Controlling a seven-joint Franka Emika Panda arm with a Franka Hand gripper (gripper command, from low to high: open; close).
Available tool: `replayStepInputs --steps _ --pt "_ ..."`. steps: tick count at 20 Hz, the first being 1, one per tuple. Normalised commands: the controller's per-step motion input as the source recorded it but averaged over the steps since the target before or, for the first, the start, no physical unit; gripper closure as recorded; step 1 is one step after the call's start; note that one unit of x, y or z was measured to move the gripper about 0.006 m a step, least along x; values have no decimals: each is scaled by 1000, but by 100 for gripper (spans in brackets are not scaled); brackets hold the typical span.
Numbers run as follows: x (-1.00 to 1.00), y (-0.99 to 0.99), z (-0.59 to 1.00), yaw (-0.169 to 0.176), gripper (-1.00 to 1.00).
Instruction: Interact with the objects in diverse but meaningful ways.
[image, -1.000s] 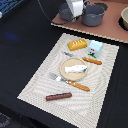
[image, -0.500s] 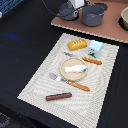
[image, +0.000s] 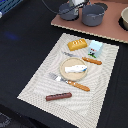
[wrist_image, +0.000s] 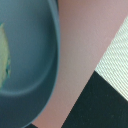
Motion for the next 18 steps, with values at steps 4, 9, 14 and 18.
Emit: replayStepInputs --steps 4,9,14,18 --pt "553 -434 366 -105 -100" --pt "465 -382 484 -92 -100" --pt "466 -362 503 -86 -100" --pt "419 -501 235 -76 -100"
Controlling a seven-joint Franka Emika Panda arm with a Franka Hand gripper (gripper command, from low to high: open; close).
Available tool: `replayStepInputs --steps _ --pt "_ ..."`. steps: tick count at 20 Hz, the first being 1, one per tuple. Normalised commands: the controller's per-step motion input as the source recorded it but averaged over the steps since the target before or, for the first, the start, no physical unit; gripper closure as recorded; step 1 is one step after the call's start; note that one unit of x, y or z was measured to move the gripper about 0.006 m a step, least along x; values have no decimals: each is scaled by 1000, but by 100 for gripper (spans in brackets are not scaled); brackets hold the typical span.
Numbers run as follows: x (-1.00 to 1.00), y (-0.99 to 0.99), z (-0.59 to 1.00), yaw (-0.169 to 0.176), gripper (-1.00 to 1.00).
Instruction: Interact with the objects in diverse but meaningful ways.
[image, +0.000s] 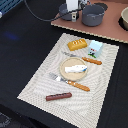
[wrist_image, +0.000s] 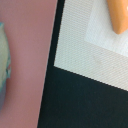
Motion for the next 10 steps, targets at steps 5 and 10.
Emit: replayStepInputs --steps 5,10 --pt "402 -599 30 -49 -100" --pt "649 -718 7 -35 -100"
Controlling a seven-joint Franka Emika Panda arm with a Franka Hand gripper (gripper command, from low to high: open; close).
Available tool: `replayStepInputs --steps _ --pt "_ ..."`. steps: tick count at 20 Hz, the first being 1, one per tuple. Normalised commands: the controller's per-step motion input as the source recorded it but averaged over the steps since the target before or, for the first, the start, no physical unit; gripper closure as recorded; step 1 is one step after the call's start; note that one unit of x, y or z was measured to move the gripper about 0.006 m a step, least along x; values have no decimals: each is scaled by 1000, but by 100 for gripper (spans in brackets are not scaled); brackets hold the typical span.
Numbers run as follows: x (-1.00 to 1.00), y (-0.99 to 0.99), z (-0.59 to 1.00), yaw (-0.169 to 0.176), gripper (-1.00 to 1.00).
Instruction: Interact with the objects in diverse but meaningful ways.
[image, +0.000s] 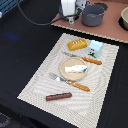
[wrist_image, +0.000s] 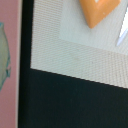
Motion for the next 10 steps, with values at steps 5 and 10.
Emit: replayStepInputs --steps 5,10 --pt "707 -643 121 -29 -100" --pt "659 -583 129 5 -100"
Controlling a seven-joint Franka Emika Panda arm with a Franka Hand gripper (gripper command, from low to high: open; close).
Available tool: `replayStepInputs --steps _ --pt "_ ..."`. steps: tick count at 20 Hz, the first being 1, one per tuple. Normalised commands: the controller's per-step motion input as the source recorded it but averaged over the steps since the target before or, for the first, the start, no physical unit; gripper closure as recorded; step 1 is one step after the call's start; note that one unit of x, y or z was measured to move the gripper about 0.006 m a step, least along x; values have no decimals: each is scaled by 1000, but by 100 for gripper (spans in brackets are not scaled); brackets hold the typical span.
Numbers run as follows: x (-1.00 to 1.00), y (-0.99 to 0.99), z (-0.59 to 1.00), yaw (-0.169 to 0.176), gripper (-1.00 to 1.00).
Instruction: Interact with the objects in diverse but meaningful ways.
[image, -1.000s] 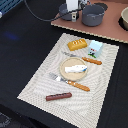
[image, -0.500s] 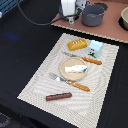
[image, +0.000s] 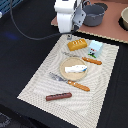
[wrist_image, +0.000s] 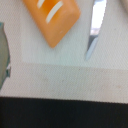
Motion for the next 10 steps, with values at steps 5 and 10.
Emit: replayStepInputs --steps 5,10 --pt "590 -599 133 4 -100" --pt "338 -514 3 120 -100"
